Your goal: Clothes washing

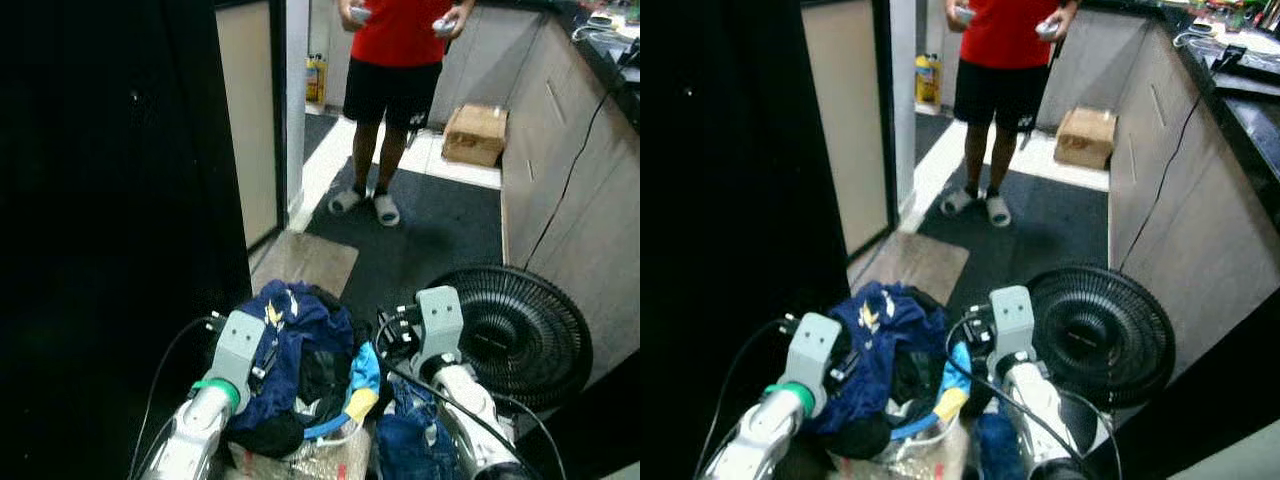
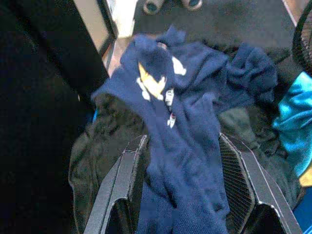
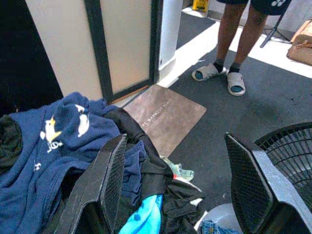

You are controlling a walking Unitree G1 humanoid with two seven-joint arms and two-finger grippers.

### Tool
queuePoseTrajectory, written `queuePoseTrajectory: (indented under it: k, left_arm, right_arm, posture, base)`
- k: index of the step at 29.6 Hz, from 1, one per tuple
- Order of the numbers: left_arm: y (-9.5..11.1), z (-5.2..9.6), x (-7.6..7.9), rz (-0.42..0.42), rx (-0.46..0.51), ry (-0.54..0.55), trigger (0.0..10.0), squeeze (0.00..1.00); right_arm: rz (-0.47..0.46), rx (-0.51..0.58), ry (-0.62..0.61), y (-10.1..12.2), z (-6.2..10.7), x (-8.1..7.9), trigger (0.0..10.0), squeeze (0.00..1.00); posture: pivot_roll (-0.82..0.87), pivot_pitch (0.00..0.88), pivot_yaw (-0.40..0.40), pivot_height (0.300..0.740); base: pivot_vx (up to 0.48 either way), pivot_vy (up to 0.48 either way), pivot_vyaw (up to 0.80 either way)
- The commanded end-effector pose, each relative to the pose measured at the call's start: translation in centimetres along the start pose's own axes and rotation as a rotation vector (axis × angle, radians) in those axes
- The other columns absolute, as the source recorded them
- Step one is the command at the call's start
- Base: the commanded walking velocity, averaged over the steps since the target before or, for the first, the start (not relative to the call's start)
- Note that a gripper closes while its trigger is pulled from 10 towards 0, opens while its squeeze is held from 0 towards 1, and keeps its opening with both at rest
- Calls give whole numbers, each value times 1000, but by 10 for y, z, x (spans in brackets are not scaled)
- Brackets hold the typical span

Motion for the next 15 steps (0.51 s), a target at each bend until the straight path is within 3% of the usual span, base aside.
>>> queuePoseTrajectory:
  k: [1, 5, 8, 11, 12, 15]
  left_arm:
    - [-3, 0, -10, 32, -24, 65, 10000, 0]
    - [3, 0, -21, 49, -2, 122, 10000, 0]
    - [17, -2, -35, 73, 46, 189, 10000, 0]
    - [19, -2, -36, 76, 50, 192, 10000, 0]
    - [22, -2, -36, 68, 56, 192, 10000, 0]
    - [27, -1, -33, 52, 70, 185, 10000, 0]
  right_arm:
    - [21, 6, 48, 3, -5, -12, 10000, 0]
    - [33, 10, 117, 7, -10, -25, 10000, 0]
    - [49, 21, 255, 16, -18, -48, 10000, 0]
    - [51, 23, 263, 16, -18, -50, 10000, 0]
    - [51, 32, 281, 20, -21, -55, 10000, 0]
    - [50, 50, 309, 30, -28, -65, 10000, 0]
  posture:
    - [77, 176, 0, 740]
    - [87, 200, -16, 740]
    - [108, 248, -50, 740]
    - [108, 248, -50, 740]
    - [128, 290, -70, 740]
    - [132, 304, -77, 740]
  base:
    - [0, 0, 0]
    - [0, 0, 0]
    - [0, 0, 0]
    - [0, 0, 0]
    - [0, 0, 0]
    - [0, 0, 0]
Point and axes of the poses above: a point about 5 cm out from each wrist's last joint towards the gripper, its own z axis pointing back from the gripper into the wrist, its own y axis along the axis of the wrist's last joint, x = y × z, the point moved 1 cm from there along -z, pointing out of the wrist towards the gripper
